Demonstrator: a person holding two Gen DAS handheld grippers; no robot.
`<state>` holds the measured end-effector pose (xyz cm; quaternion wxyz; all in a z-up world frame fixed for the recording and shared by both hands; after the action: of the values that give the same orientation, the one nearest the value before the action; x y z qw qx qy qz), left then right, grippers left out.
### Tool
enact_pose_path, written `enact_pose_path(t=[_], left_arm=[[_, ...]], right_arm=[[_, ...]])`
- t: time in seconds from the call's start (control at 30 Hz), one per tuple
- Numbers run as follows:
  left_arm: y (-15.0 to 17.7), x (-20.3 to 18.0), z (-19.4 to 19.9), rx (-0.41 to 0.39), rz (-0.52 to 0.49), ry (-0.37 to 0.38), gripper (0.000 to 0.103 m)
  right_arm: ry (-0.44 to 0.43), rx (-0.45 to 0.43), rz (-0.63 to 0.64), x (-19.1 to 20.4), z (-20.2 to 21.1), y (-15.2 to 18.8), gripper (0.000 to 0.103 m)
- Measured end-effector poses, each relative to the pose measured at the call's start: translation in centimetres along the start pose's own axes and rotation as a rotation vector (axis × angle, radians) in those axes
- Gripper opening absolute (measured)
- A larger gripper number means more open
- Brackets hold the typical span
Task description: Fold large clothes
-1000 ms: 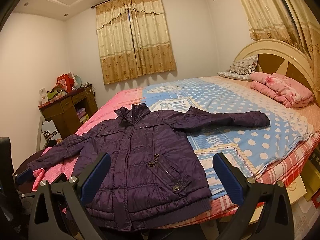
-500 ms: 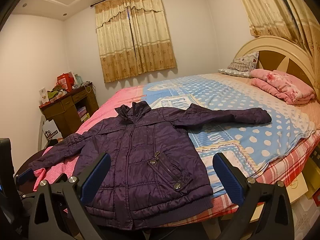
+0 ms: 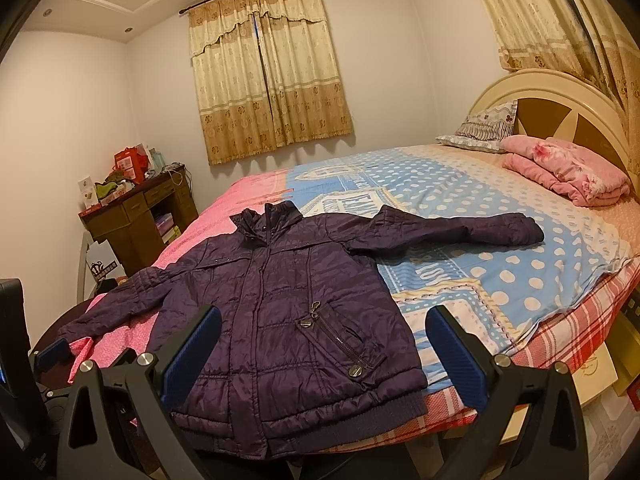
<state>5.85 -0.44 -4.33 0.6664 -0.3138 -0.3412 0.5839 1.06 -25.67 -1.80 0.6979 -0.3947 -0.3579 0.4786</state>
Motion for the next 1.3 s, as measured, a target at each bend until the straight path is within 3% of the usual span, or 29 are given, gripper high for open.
enact_pose_path(t=[0.83,0.97,1.13,1.3], left_arm=[[1.1,-0.6,-1.2,0.025,0.006,0.029,0.103],[1.7,-0.6,-2.9,0.061,0.051,0.116,0.103],[3.0,-0.9,-6.3,0.153,0.065,0.195,0.103],[2.6,0.2,-8.9,0.173,0.062,0.159,0.103]], right_arm=[[0.005,0.029,-0.033,-0.4,-1.0,0.9,0.102],[0.065,0.007,-0.023,-2.0,-2.6,1.0,0.102],[0.134,0.059,-0.031,-4.9,-6.2,0.9,0.102],[0.064,0.115,-0.207,-10.5,-10.5,0.0,0.102]])
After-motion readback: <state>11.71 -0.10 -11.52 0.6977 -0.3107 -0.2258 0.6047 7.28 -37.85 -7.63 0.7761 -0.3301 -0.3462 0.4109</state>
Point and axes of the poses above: each gripper's, at about its wrist camera, not at the fingertips, and z roughly against the way its jaws point, x to its left, y to its underside, the point moved 8 cm from there along -z, roughly the way its jaws point, and after that the axes turned 6 degrees about y, right-handed, at the moved point
